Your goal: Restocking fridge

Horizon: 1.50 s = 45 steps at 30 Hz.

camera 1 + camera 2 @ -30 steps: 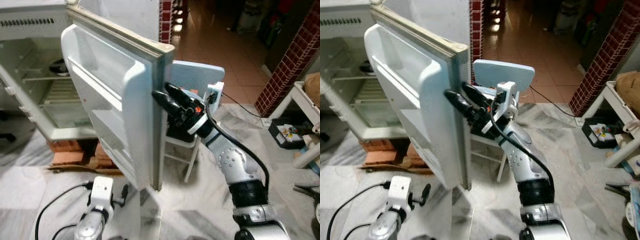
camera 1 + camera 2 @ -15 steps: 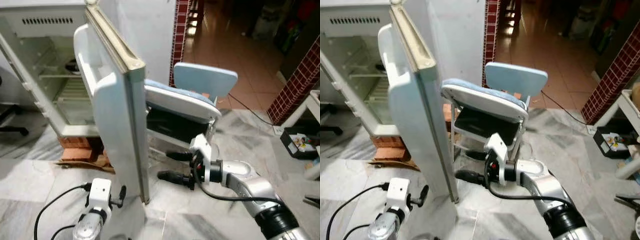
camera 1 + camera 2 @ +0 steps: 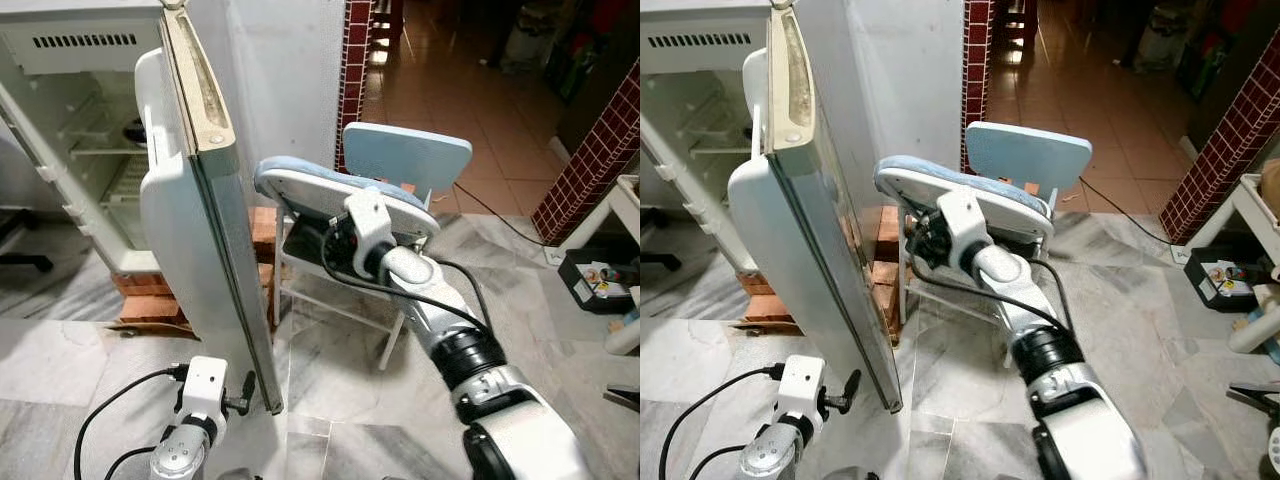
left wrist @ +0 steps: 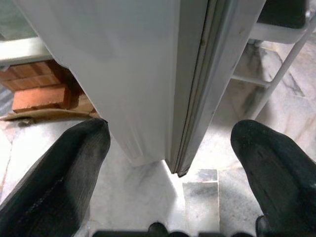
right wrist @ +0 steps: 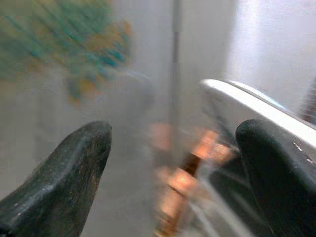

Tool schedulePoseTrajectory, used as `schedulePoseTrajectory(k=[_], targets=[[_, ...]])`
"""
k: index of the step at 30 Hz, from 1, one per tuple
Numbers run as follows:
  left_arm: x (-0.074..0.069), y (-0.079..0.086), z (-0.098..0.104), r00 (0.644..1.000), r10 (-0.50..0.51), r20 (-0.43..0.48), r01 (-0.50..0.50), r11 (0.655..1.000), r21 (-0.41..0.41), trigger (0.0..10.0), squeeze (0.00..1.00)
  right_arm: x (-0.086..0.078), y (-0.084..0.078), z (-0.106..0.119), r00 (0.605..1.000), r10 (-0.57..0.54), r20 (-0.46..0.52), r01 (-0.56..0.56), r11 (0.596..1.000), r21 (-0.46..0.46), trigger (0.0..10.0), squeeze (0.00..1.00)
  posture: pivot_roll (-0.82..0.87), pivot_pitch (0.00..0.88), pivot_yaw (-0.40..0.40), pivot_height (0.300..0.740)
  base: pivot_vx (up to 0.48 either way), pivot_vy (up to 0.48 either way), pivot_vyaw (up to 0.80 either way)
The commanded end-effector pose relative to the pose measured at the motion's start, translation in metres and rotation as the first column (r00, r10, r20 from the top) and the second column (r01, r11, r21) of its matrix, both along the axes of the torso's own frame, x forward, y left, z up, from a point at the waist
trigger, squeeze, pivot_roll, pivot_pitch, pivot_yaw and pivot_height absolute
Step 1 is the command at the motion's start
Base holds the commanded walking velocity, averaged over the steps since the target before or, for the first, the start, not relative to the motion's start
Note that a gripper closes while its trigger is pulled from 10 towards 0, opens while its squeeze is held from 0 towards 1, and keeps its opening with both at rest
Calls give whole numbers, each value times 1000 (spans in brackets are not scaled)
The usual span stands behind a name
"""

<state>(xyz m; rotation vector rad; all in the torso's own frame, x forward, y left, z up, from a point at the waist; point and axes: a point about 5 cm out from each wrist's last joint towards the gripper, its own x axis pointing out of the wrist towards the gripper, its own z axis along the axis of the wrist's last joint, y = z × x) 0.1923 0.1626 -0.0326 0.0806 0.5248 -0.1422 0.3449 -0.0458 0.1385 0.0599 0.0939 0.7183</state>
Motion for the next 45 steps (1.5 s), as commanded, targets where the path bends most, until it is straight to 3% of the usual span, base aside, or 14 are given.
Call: schedulePoseTrajectory(k=[1, 4, 9, 16, 20, 24, 26, 30, 31, 33, 35, 39, 42, 45], targets=[[-1, 1, -3, 1000, -1, -10, 1, 1000, 11, 10000, 0, -7, 13, 21, 994, 100, 40, -104, 989, 106, 10000, 0, 24, 29, 22, 740, 0, 0, 0], [-2, 2, -10, 999, -3, -35, 3, 1000, 15, 10000, 0, -46, 37, 55, 905, 406, 129, -426, 860, 281, 10000, 0, 18, 31, 24, 740, 0, 0, 0], [-3, 3, -19, 997, -8, -73, 9, 1000, 20, 10000, 0, -71, 41, 63, 812, 555, 180, -582, 747, 322, 10000, 0, 18, 31, 24, 740, 0, 0, 0], [-3, 0, -23, 995, -25, -98, 26, 1000, 13, 10000, 0, -64, 36, 41, 846, 517, 132, -533, 813, 234, 10000, 0, 14, 30, 26, 740, 0, 0, 0], [-2, -3, -25, 995, -31, -97, 33, 999, 16, 10000, 0, -51, 15, 14, 925, 377, 58, -381, 919, 102, 10000, 0, 9, 26, 17, 740, 0, 0, 0], [1, -4, -26, 995, -43, -92, 45, 999, 16, 10000, 0, -51, -7, -6, 959, 283, -9, -282, 959, 25, 10000, 0, 7, 25, 14, 740, 0, 0, 0], [14, 3, -15, 1000, -11, -10, 12, 999, 43, 10000, 0, -52, -25, -23, 979, 204, -24, -205, 978, -36, 10000, 0, 7, 25, 14, 740, 0, 0, 0], [37, 23, 8, 990, 67, 123, -77, 994, 80, 10000, 0, -55, -33, -31, 986, 162, -31, -163, 985, -52, 10000, 0, -2, 21, 14, 740, 0, 0, 0], [58, 42, 39, 961, 131, 245, -160, 982, 103, 10000, 0, -57, -35, -34, 988, 149, -32, -151, 987, -60, 10000, 0, -8, 19, 16, 740, 0, 0, 0], [64, 49, 49, 947, 157, 281, -195, 975, 111, 10000, 0, -57, -35, -35, 989, 146, -31, -148, 987, -63, 10000, 0, -8, 19, 16, 740, 0, 0, 0], [82, 79, 82, 889, 253, 382, -329, 933, 148, 10000, 0, -59, -35, -37, 990, 139, -29, -141, 988, -62, 10000, 0, -14, 15, 20, 740, 0, 0, 0], [84, 102, 98, 833, 327, 447, -440, 881, 174, 10000, 0, -61, -34, -39, 989, 145, -17, -146, 986, -83, 10000, 0, -17, 14, 25, 740, 0, 0, 0], [79, 100, 99, 822, 332, 463, -446, 881, 160, 10000, 0, -61, -36, -42, 990, 139, -16, -140, 986, -91, 10000, 0, -13, 16, 24, 740, 0, 0, 0], [72, 71, 97, 845, 277, 457, -378, 914, 145, 10000, 0, -60, -40, -47, 992, 128, -18, -130, 984, -124, 10000, 0, -6, 21, 22, 740, 0, 0, 0]])
